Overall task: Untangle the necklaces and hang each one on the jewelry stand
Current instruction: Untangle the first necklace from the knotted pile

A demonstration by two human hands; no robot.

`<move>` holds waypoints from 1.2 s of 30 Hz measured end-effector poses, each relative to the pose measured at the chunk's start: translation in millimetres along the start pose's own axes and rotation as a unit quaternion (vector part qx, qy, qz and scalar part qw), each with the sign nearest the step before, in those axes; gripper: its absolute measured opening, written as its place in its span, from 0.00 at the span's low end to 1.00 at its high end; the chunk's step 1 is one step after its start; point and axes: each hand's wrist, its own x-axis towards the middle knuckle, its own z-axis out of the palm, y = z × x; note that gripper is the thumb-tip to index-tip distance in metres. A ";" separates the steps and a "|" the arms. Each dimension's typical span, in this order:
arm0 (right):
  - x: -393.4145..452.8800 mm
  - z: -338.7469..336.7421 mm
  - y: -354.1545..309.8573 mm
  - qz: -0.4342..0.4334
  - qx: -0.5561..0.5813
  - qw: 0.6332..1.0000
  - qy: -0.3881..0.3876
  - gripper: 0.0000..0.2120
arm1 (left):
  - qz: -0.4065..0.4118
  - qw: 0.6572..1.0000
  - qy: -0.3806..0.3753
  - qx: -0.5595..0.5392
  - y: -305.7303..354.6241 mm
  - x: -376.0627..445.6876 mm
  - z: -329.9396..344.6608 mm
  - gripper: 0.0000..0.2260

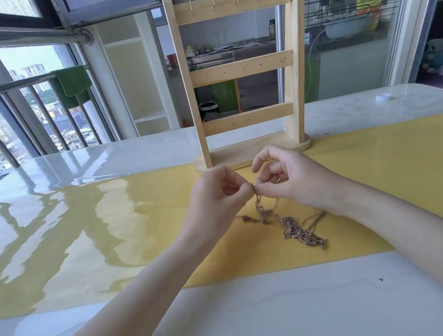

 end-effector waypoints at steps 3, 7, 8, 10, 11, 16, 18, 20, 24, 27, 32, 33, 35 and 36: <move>0.7 2.4 -0.1 -0.010 0.001 1.000 -0.001 0.10 | 0.122 0.987 0.028 0.098 -2.4 -4.0 3.1 0.04; 0.3 4.3 -1.4 -0.013 0.006 1.000 -0.012 0.09 | 0.095 0.994 0.031 0.051 -3.8 -1.0 2.7 0.08; 0.6 4.3 -2.0 -0.011 0.016 1.000 -0.011 0.09 | 0.065 0.998 0.022 0.009 -3.1 0.9 2.0 0.09; 1.3 3.1 -1.4 -0.003 0.051 0.999 -0.001 0.08 | 0.012 0.997 -0.012 -0.069 -1.6 3.3 0.8 0.08; 1.4 2.0 -0.3 0.002 0.070 0.997 0.006 0.08 | -0.006 0.995 -0.034 -0.097 -1.0 3.4 0.6 0.07; 0.8 0.8 3.8 0.008 0.102 0.995 0.017 0.09 | -0.051 0.989 -0.085 -0.107 -3.7 3.2 4.4 0.07; 1.1 2.1 4.1 -0.001 0.095 0.995 0.019 0.09 | -0.059 0.992 -0.077 -0.080 -4.7 5.2 4.2 0.06; 1.1 2.5 4.0 -0.010 0.089 0.996 0.025 0.09 | -0.054 0.995 -0.069 -0.056 -5.0 6.5 3.0 0.07; 1.0 -0.1 1.3 -0.021 0.074 0.997 0.028 0.09 | -0.077 0.991 -0.058 -0.088 -3.8 6.9 -1.6 0.08; 1.8 -1.6 -0.8 -0.032 0.022 0.999 0.016 0.09 | -0.117 0.981 -0.069 -0.138 -3.0 7.2 -0.8 0.09; 4.0 0.8 -0.8 -0.044 -0.095 0.994 0.011 0.09 | -0.052 0.994 -0.047 -0.079 -3.3 4.5 2.4 0.08; 4.5 1.7 -0.9 -0.048 -0.105 0.993 0.014 0.09 | -0.028 0.997 -0.040 -0.056 -3.7 4.2 2.4 0.08; 5.1 2.7 -0.9 -0.059 -0.130 0.989 0.022 0.07 | 0.028 0.999 -0.026 -0.006 -4.8 3.0 2.9 0.08; 5.0 3.1 -0.9 -0.064 -0.150 0.986 0.025 0.07 | 0.059 0.998 -0.020 0.022 -5.6 2.3 3.7 0.07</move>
